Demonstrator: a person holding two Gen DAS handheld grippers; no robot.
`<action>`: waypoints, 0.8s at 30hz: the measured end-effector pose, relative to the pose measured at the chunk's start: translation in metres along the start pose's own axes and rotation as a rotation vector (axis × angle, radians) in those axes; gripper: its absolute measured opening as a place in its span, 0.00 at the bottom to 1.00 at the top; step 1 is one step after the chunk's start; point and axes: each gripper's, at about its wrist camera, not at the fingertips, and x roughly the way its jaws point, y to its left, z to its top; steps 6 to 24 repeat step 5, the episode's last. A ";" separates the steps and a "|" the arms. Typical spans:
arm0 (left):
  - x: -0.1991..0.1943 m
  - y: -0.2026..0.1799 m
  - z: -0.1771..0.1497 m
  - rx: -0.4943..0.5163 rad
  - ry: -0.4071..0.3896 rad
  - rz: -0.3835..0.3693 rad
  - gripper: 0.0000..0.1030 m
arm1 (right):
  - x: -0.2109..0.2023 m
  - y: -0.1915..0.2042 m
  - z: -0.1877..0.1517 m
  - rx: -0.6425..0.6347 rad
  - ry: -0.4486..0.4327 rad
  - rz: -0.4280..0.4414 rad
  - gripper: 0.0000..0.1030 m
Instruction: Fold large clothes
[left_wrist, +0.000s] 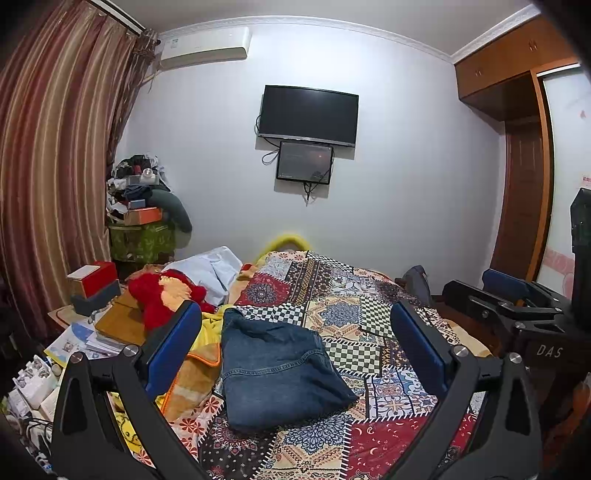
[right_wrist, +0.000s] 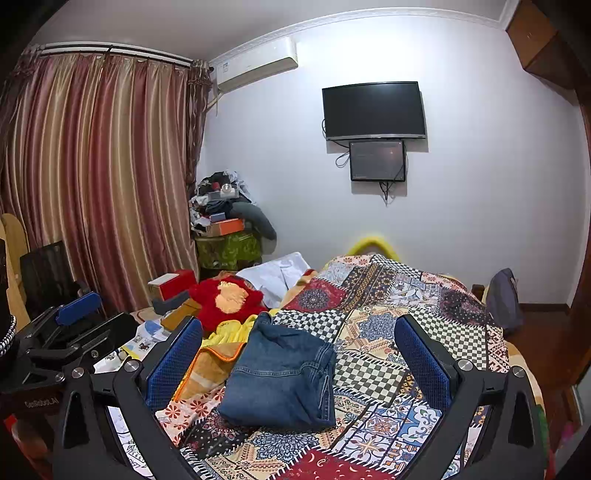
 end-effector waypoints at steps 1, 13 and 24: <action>0.000 0.000 0.000 -0.002 0.000 0.001 1.00 | 0.000 0.000 0.000 0.000 -0.001 0.000 1.00; 0.001 0.000 0.000 -0.003 0.003 0.000 1.00 | 0.001 0.000 0.000 0.003 0.002 -0.002 1.00; 0.001 0.000 0.000 -0.003 0.003 0.000 1.00 | 0.001 0.000 0.000 0.003 0.002 -0.002 1.00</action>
